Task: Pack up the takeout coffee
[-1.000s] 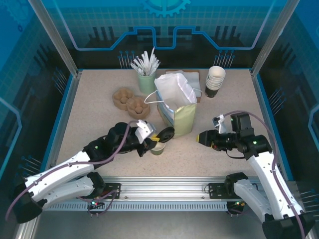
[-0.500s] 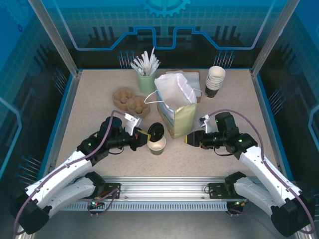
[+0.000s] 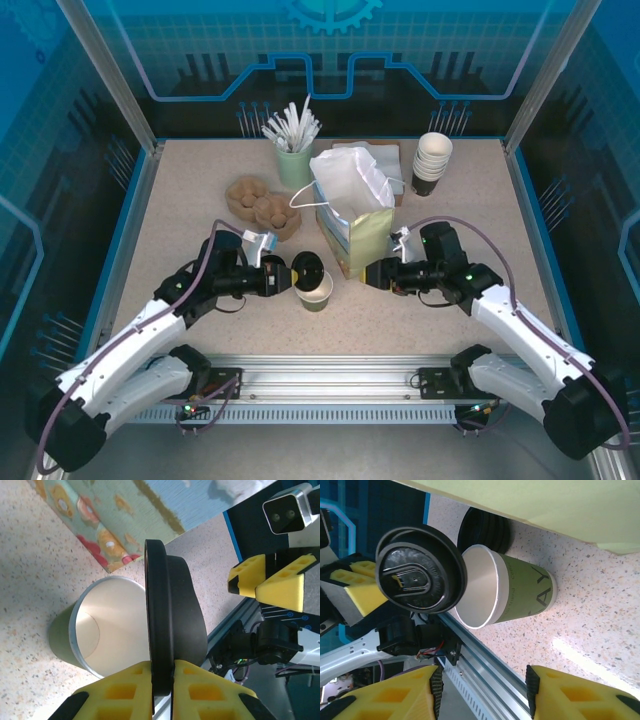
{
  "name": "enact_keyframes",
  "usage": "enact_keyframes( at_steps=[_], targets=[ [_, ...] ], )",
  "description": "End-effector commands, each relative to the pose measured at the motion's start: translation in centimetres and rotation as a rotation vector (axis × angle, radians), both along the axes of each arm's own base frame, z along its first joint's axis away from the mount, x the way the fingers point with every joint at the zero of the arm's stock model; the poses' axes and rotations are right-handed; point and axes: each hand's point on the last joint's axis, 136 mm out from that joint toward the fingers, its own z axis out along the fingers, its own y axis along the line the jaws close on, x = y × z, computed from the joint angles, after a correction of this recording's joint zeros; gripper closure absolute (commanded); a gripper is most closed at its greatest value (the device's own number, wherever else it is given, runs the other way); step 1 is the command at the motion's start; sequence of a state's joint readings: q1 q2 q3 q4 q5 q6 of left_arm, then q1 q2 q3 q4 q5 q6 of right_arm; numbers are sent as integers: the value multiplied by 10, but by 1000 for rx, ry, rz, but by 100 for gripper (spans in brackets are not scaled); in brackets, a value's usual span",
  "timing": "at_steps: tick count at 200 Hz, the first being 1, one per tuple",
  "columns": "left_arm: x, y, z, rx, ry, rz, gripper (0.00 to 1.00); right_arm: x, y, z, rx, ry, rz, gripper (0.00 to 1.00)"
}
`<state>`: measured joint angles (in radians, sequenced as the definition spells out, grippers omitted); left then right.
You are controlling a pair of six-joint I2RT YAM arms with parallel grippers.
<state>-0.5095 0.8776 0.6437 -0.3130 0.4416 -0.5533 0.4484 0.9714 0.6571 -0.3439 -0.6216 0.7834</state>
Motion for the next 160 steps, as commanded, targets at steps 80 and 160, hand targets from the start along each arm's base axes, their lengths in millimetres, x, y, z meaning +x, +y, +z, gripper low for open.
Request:
enact_keyframes(
  at_steps=[80, 160],
  targets=[
    [-4, 0, -20, -65, 176, 15, 85, -12, 17, -15, 50, 55, 18, 53],
    [0, -6, -36, -75, 248, -1, 79, -9, 30, -18, 58, 72, 37, 55]
  ],
)
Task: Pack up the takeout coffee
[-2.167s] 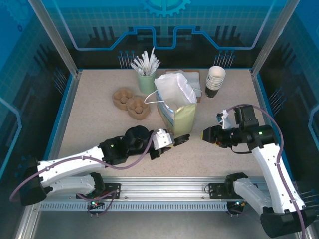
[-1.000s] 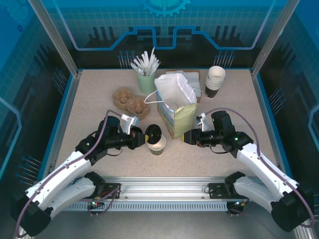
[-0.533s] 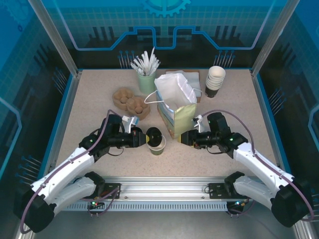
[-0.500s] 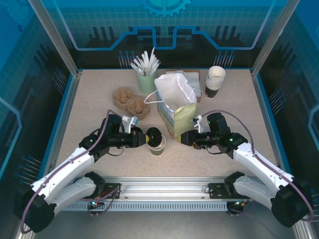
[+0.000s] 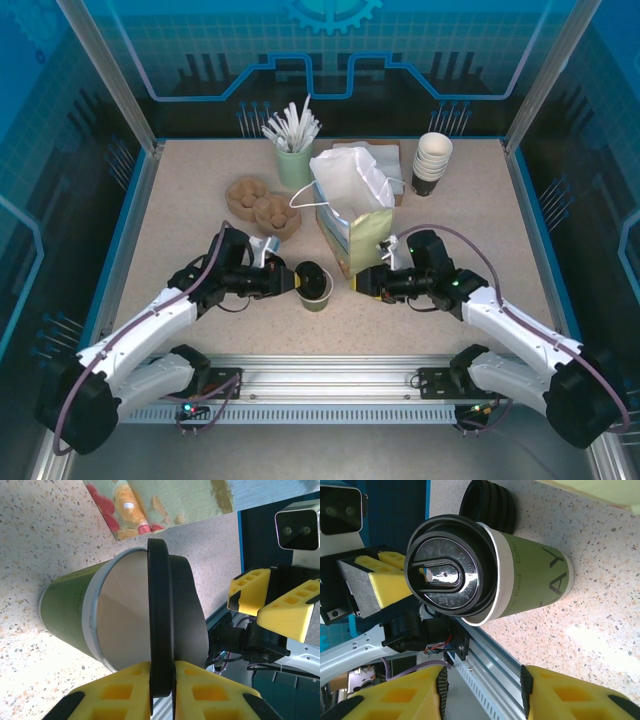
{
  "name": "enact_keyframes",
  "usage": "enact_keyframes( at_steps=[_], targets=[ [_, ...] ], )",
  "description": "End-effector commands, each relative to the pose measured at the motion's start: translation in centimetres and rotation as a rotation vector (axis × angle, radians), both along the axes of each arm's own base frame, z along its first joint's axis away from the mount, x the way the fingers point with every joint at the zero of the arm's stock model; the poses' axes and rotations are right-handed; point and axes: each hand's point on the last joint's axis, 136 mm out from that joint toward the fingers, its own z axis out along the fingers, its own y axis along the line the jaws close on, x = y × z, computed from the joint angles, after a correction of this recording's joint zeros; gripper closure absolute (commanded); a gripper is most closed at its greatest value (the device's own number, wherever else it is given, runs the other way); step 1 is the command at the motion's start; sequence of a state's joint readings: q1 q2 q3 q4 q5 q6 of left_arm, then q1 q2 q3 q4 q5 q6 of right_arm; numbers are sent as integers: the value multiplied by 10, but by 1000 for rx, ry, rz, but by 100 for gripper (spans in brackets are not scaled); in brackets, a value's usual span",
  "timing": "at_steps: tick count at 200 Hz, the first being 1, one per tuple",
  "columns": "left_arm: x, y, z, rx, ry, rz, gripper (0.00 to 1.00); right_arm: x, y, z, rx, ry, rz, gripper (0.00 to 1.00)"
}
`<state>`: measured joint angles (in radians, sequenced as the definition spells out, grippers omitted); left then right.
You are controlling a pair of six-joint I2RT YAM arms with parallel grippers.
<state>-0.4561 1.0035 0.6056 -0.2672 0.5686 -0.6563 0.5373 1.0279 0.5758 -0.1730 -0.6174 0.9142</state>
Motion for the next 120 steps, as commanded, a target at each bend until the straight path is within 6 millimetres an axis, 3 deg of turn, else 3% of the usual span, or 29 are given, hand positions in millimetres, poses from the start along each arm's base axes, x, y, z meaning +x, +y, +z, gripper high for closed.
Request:
enact_keyframes(
  at_steps=[1, 43, 120],
  targets=[
    [-1, -2, -2, -27, 24, -9, 78, 1, 8, 4, 21, -9, 15, 55],
    [2, 0, -5, -18, 28, 2, 66, 5, 16, 2, 12, 10, 21, 53],
    [0, 4, -16, 5, 42, 1, 63, 10, 28, 4, -10, -10, 49, 48]
  ],
)
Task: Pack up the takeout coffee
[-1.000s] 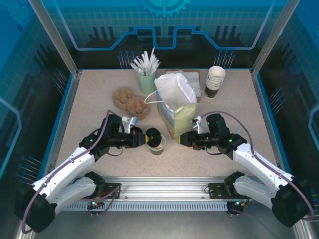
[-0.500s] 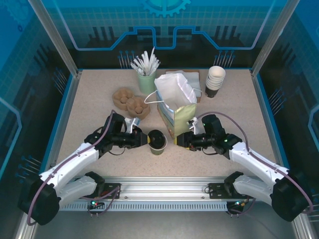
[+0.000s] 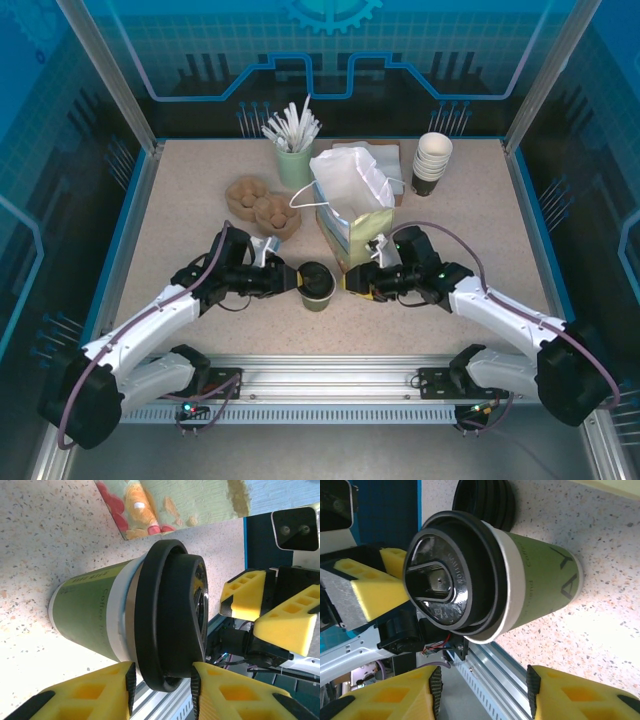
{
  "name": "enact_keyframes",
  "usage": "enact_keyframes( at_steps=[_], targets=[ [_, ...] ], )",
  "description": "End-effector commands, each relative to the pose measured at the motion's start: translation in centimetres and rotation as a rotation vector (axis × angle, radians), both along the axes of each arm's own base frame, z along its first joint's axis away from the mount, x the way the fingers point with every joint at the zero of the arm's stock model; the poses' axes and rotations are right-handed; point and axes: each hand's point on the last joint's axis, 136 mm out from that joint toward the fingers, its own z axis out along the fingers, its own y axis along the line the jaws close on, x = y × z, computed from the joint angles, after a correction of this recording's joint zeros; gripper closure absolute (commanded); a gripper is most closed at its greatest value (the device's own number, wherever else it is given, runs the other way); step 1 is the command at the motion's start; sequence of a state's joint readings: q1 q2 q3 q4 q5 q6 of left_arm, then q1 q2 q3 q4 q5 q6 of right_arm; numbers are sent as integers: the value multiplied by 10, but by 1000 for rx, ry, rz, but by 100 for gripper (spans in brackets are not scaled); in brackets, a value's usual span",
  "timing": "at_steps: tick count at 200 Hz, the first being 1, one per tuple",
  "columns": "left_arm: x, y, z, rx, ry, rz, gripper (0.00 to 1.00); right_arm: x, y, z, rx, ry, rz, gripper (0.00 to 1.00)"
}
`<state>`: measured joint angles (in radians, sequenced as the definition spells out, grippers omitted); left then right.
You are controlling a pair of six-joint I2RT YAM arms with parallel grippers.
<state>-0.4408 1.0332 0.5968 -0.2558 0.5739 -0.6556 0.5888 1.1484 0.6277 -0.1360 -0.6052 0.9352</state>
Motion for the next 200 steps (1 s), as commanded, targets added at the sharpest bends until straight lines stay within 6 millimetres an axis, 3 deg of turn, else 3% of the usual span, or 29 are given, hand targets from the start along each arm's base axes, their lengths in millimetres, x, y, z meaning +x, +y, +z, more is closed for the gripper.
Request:
enact_keyframes(
  at_steps=[1, 75, 108, 166, 200],
  targets=[
    [-3, 2, -7, -4, 16, -10, 63, 5, 8, 12, 12, -50, 17, 48],
    [-11, 0, -4, -13, 5, -50, 57, 4, 15, 12, 3, -56, 30, 44],
    [-10, 3, 10, 0, -53, -54, 44, 4, 16, 12, -4, -58, 33, 44],
    [12, 15, 19, 114, -126, 11, 35, 2, 18, 10, -32, -80, 30, 42],
    [28, 7, 22, 84, -153, 21, 32, 5, 18, 4, -57, -63, -1, 38]
  ],
)
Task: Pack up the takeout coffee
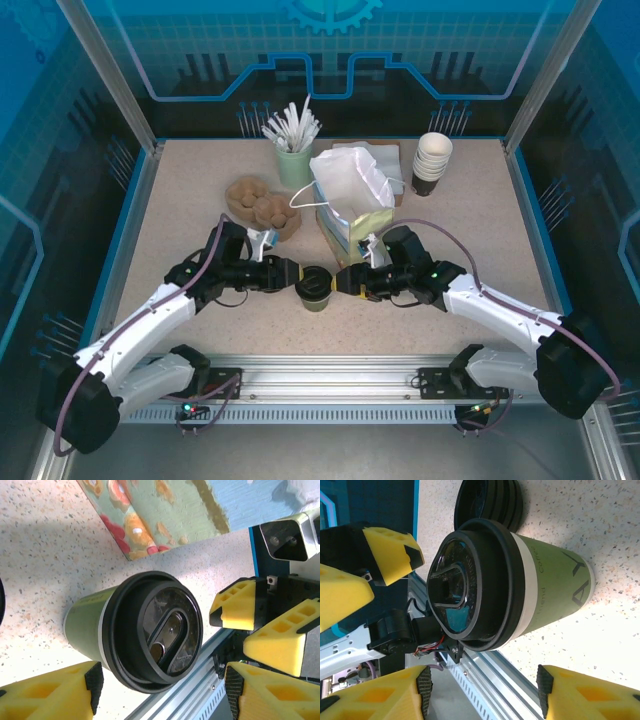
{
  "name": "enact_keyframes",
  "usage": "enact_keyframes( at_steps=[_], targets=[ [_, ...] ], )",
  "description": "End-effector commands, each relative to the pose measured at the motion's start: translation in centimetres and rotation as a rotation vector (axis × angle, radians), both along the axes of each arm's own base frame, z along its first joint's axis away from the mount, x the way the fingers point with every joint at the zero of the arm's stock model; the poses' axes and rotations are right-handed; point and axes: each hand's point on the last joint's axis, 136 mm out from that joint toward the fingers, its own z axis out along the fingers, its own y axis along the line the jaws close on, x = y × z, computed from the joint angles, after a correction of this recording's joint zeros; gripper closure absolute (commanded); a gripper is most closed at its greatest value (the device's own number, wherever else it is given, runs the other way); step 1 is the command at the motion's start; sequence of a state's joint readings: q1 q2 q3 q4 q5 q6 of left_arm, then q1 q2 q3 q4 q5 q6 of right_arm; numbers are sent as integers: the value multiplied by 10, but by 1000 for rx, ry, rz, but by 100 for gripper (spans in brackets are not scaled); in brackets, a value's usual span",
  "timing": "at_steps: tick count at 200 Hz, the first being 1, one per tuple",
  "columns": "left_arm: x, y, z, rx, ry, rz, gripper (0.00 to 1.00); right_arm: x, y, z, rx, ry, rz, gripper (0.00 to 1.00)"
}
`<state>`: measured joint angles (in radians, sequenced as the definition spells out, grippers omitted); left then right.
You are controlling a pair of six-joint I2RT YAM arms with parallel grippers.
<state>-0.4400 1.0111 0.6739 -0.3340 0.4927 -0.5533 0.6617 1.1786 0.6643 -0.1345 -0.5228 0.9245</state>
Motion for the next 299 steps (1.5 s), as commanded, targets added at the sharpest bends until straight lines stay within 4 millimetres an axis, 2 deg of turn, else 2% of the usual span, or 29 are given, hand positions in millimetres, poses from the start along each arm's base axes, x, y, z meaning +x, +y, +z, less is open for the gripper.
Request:
enact_keyframes(
  at_steps=[1, 51, 105, 153, 226, 299],
  targets=[
    [16, -1, 2, 10, -30, 18, 32, 5, 4, 4, -16, -15, -19, 38],
    [17, -11, -19, 17, 47, -43, 27, 3, 10, -3, -48, -18, -28, 33],
    [18, -15, -21, 8, 36, -66, 28, 5, 19, -4, -54, -20, -21, 30],
    [18, -20, -28, -11, 67, -93, 33, 8, 24, 1, -50, -35, -9, 30],
    [14, -25, -37, -32, 107, -117, 43, 10, 22, -12, -87, -14, -23, 31],
    [9, -24, -43, -29, 124, -124, 46, 10, 15, -22, -137, -2, -43, 33]
  ],
)
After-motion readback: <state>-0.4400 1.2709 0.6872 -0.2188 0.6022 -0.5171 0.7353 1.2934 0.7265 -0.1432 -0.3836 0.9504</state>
